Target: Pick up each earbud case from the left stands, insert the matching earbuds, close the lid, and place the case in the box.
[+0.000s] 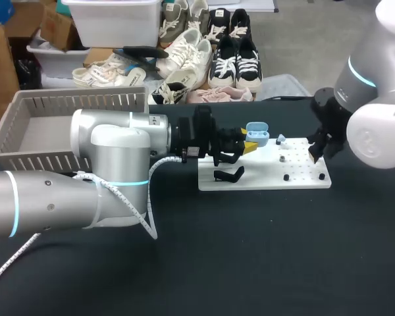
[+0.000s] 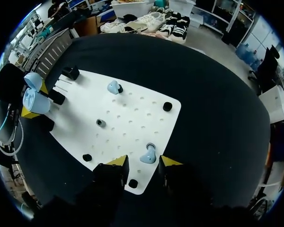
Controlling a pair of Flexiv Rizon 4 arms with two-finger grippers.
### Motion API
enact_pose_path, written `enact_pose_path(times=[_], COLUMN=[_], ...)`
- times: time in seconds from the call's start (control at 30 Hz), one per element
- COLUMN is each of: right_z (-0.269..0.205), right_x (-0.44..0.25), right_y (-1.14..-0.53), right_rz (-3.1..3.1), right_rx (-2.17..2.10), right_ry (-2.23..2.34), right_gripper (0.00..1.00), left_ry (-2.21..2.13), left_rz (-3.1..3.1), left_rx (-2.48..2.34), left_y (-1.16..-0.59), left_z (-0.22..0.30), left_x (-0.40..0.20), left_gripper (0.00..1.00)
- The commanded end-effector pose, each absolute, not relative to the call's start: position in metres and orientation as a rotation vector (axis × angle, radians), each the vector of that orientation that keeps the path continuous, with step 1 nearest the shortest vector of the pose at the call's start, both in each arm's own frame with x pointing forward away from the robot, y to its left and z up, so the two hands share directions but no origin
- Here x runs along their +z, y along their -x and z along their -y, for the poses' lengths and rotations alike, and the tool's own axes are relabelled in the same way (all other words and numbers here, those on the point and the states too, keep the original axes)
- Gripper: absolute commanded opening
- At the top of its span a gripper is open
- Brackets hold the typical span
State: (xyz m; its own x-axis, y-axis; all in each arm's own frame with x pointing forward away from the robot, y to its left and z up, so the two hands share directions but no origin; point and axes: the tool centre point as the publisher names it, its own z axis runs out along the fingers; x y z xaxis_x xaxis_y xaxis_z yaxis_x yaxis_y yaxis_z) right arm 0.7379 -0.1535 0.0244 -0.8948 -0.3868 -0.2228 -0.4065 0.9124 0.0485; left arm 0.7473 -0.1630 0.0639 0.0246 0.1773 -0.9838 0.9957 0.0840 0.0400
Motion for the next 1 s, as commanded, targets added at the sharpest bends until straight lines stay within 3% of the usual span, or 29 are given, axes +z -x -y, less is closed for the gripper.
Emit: enact_pose_path(times=[0.03,1.0], right_z=[0.1517,0.1563], right_x=[0.0254,0.0216], right_y=[-0.7381,-0.7431], right_rz=[-2.868,-2.882], right_rx=[0.123,0.124], right_ry=[0.594,0.580], right_gripper=[0.38,0.22], left_ry=[-1.283,-1.283], left_rz=[-1.351,-1.351], left_rx=[-1.029,-1.029], left_y=[-0.7465,-0.7465], left_z=[0.1629,0.1629], left_x=[0.0634,0.0634], left_gripper=[0.00,0.00])
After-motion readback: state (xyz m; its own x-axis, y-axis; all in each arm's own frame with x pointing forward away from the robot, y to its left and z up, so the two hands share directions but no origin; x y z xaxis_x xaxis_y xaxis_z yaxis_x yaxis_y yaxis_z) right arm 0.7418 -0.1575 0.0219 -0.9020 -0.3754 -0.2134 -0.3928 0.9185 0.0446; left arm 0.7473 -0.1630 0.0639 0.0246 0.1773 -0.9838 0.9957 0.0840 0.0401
